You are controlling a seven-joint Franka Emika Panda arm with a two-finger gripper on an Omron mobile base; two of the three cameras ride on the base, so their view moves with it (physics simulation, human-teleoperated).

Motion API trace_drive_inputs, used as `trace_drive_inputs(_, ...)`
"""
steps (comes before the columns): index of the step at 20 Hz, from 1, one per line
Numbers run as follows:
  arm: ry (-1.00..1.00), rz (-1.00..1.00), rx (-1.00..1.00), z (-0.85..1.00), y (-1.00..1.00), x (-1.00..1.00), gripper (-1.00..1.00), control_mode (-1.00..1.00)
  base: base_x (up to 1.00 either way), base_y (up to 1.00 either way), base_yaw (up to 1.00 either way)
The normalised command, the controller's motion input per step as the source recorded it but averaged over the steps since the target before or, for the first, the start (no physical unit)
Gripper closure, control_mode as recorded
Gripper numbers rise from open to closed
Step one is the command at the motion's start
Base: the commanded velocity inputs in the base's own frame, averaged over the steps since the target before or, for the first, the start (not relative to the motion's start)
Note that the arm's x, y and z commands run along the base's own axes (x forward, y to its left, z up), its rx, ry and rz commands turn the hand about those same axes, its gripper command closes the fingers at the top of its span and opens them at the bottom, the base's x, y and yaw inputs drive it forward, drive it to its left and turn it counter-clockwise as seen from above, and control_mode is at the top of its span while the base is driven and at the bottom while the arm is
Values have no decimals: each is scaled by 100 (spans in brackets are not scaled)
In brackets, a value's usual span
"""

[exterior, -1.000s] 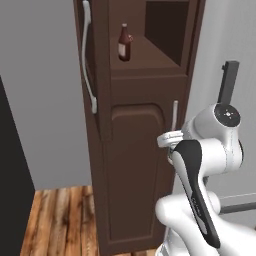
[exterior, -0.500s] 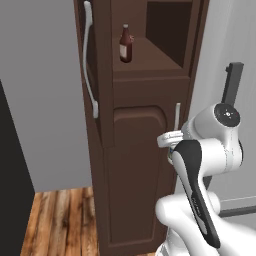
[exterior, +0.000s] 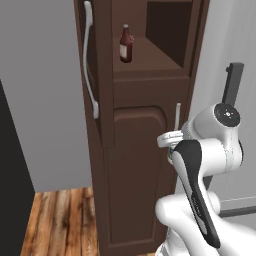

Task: Pick the ketchup and mayonnaise from the counter and place them in the cabinet.

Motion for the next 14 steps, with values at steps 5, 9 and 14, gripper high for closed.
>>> trace_drive_inputs(5, 0, 0, 0, 0, 0, 0, 100, 100, 10, 1, 0)
trace_drive_inputs(9, -2, 0, -1, 9, 1, 0, 100, -100, 0, 0, 0)
trace_drive_inputs(14, -8, 0, -4, 40, 0, 0, 100, -100, 0, 0, 0)
